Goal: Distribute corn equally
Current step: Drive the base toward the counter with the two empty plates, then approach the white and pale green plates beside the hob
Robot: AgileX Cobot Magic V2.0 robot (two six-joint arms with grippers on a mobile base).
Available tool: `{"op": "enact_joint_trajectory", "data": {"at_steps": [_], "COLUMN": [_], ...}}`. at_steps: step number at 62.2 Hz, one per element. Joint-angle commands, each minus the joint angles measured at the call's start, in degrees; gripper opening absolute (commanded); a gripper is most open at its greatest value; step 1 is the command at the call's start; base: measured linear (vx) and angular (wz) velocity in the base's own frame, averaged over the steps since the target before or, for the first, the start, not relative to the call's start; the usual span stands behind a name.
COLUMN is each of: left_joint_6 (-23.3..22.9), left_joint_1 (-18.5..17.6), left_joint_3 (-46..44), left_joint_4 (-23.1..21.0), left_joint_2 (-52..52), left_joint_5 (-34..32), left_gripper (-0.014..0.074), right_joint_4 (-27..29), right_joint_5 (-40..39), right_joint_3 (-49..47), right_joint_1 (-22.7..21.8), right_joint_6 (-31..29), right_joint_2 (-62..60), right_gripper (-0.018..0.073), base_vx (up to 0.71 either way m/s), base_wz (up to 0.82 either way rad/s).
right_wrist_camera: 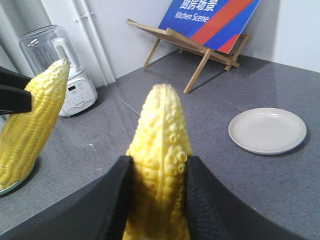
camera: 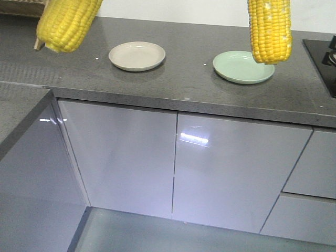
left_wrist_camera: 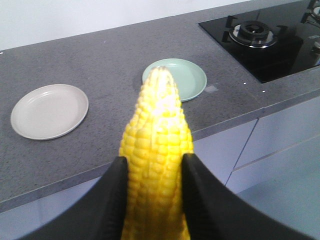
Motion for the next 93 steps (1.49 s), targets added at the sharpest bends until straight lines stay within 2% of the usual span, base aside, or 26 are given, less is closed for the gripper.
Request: {"op": "enact_joint_trajectory", "data": {"at_steps": [1,93], "left_joint_6": [0.00,0.00], "left_joint_1": [-0.15,-0.15], "left_joint_3": [-1.30,-1.30], "left_joint_4": [-0.45,-0.50], "left_joint_2": [-2.08,-2.08], "left_joint_5": [-2.27,-2.27], "left_gripper": [-0.0006,-0.0006], "right_joint_4": [3.48,3.48], "right_joint_5": [-2.02,-1.91], "right_joint_3": [-1.73,-1.73], "right_joint_1": [-0.31,-0.31], "right_joint_6": [-0.36,-0.36], "right_joint_2": [-2.01,-2.01], "right_gripper": [-0.0006,-0.0006], "base_vx": [-0.02,-0.01], "base_wz": [-0.22,-0.17]}}
